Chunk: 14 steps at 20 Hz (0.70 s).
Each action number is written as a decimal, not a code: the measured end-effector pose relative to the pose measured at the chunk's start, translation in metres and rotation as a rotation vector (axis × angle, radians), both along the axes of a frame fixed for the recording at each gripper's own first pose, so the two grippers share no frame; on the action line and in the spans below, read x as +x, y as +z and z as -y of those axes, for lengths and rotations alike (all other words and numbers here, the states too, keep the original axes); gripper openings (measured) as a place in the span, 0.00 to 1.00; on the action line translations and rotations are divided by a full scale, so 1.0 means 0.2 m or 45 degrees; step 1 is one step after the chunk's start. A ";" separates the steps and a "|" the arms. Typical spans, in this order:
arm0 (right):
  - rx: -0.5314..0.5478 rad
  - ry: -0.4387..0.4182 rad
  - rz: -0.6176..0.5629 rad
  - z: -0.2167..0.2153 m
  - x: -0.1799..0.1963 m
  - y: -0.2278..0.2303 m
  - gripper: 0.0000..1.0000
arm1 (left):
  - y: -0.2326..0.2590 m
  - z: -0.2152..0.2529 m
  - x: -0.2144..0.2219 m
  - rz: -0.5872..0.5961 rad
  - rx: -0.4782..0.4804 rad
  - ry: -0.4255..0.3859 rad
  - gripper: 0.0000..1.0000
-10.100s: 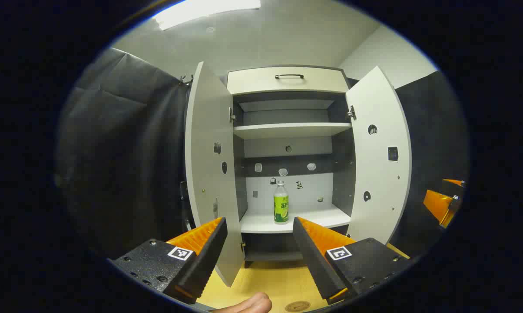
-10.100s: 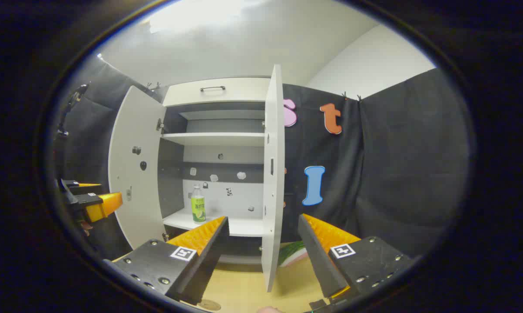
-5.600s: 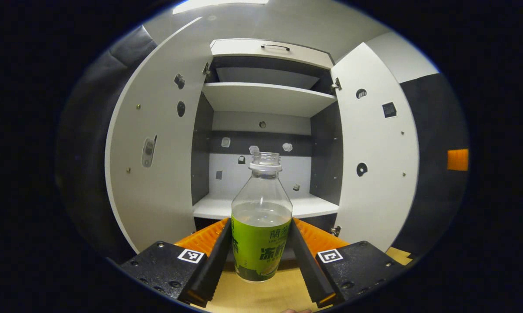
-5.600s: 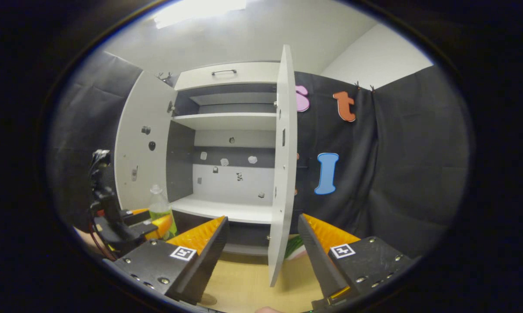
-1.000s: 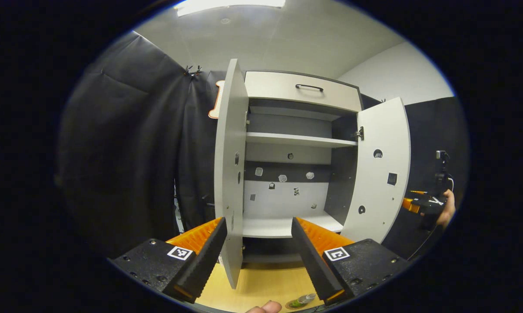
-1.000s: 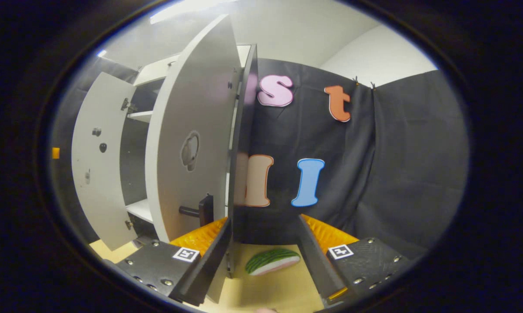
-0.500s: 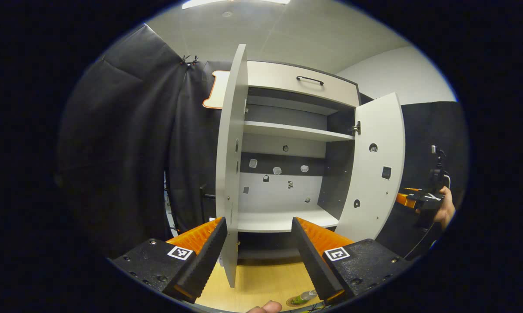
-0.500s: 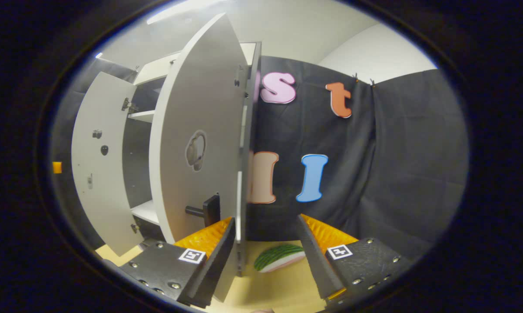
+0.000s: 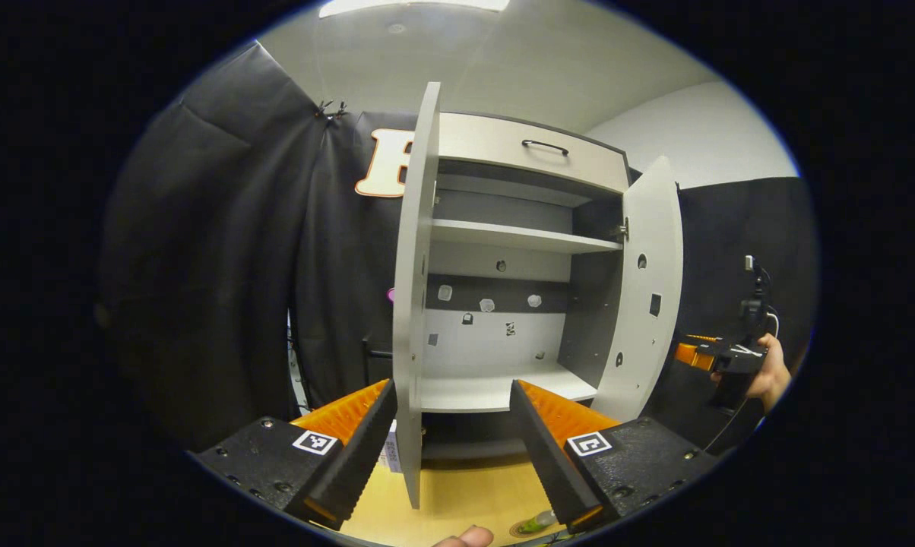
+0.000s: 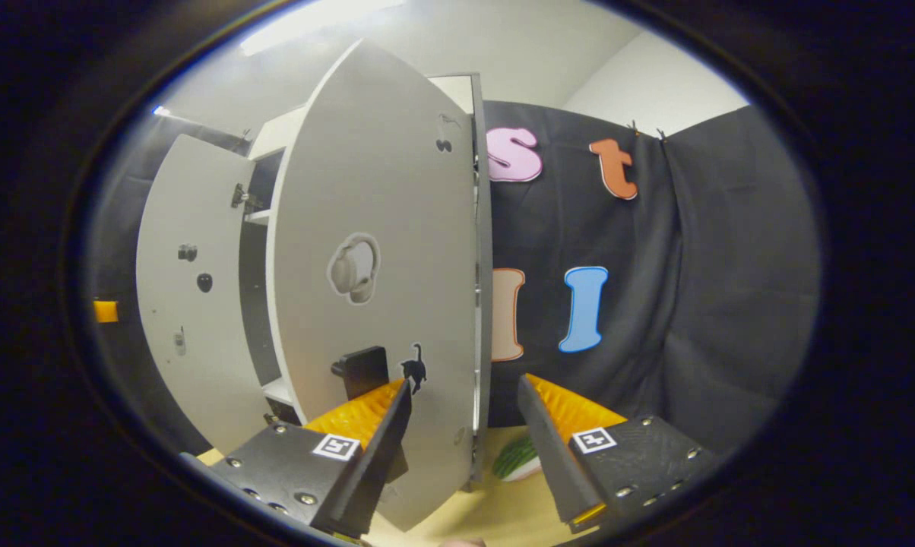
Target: Grasp the bottle in the cabinet with the left hand and place it on the coaster, then close the right door with the right hand and the left door with the left hand.
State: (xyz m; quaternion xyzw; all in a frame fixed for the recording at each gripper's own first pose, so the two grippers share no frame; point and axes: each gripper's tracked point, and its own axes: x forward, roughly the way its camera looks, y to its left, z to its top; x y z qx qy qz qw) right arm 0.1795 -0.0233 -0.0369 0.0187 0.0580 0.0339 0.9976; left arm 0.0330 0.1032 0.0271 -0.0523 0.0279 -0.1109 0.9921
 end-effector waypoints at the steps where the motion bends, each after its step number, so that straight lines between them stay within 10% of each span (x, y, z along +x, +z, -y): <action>1: 0.002 -0.012 -0.006 -0.02 0.01 -0.01 0.87 | 0.00 -0.02 -0.01 -0.004 0.000 0.003 0.94; 14: 0.000 0.107 0.047 -0.35 0.06 -0.01 0.96 | -0.09 -0.37 0.02 -0.043 0.007 0.173 0.95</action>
